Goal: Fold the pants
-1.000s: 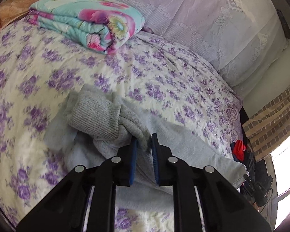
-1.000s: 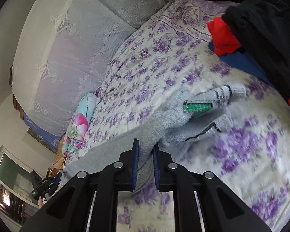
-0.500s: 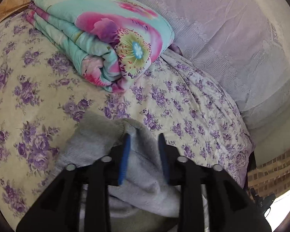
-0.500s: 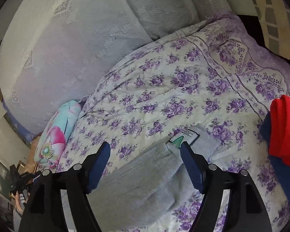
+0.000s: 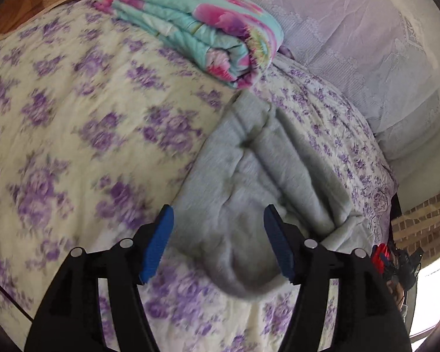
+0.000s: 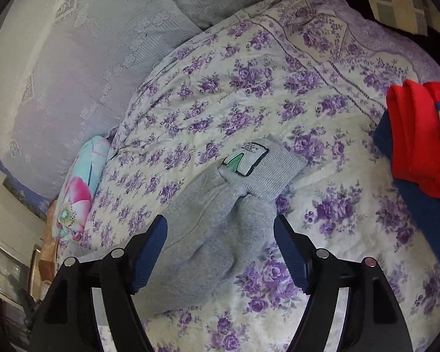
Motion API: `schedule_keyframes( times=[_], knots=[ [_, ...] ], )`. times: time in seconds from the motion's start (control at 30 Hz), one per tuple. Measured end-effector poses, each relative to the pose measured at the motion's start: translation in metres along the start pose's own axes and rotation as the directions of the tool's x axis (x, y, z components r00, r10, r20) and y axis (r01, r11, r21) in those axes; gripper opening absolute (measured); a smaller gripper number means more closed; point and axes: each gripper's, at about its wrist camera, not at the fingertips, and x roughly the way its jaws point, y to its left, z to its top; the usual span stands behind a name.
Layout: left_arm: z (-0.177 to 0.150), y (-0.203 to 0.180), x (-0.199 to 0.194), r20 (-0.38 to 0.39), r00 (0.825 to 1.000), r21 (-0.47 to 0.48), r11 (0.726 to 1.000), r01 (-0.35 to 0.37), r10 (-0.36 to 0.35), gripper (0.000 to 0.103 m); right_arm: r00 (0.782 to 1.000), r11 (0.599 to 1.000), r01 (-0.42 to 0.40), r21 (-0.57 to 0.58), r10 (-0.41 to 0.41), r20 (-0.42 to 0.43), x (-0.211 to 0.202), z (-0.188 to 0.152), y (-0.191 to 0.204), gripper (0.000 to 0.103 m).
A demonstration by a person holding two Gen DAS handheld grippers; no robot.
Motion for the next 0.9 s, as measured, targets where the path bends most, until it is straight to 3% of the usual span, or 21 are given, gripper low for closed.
schedule_keyframes(
  times=[0.13, 0.2, 0.3, 0.43, 0.5, 0.53, 0.73, 0.9],
  knots=[
    [-0.019, 0.017, 0.012, -0.069, 0.998, -0.054, 0.999, 0.005, -0.009, 0.063, 0.999, 0.998, -0.037, -0.056, 0.037, -0.014, 0.005, -0.009, 0.025, 0.075],
    [-0.019, 0.013, 0.018, -0.066, 0.998, -0.044, 0.999, 0.002, -0.004, 0.065, 0.998, 0.995, -0.049, -0.092, 0.047, -0.028, 0.008, -0.013, 0.041, 0.075],
    [-0.013, 0.005, 0.026, -0.056, 0.998, -0.049, 0.998, 0.036, -0.038, 0.076, 0.998, 0.990, -0.056, -0.129, 0.051, -0.037, 0.009, -0.017, 0.061, 0.075],
    [-0.009, 0.003, 0.037, -0.050, 0.998, -0.080, 0.996, 0.035, -0.039, 0.075, 0.999, 0.983, -0.049, -0.178, 0.044, -0.032, 0.002, -0.020, 0.079, 0.075],
    [-0.013, -0.001, 0.034, -0.046, 0.996, -0.062, 0.996, 0.070, -0.073, 0.042, 0.999, 0.979, -0.039, -0.203, 0.032, -0.036, 0.002, -0.020, 0.086, 0.076],
    [-0.016, -0.001, 0.033, -0.067, 0.991, -0.063, 0.991, 0.115, -0.119, 0.019, 0.999, 0.976, -0.029, -0.214, 0.021, -0.040, 0.004, -0.019, 0.089, 0.075],
    [-0.033, 0.004, 0.013, -0.016, 0.981, -0.051, 0.980, 0.190, -0.191, 0.017, 0.994, 0.965, 0.019, -0.263, -0.045, -0.095, 0.031, -0.013, 0.114, 0.075],
    [-0.048, 0.011, 0.023, -0.001, 0.988, -0.010, 0.988, 0.155, -0.155, 0.017, 0.979, 0.951, 0.098, -0.294, -0.145, -0.143, 0.070, -0.004, 0.139, 0.075]
  ],
)
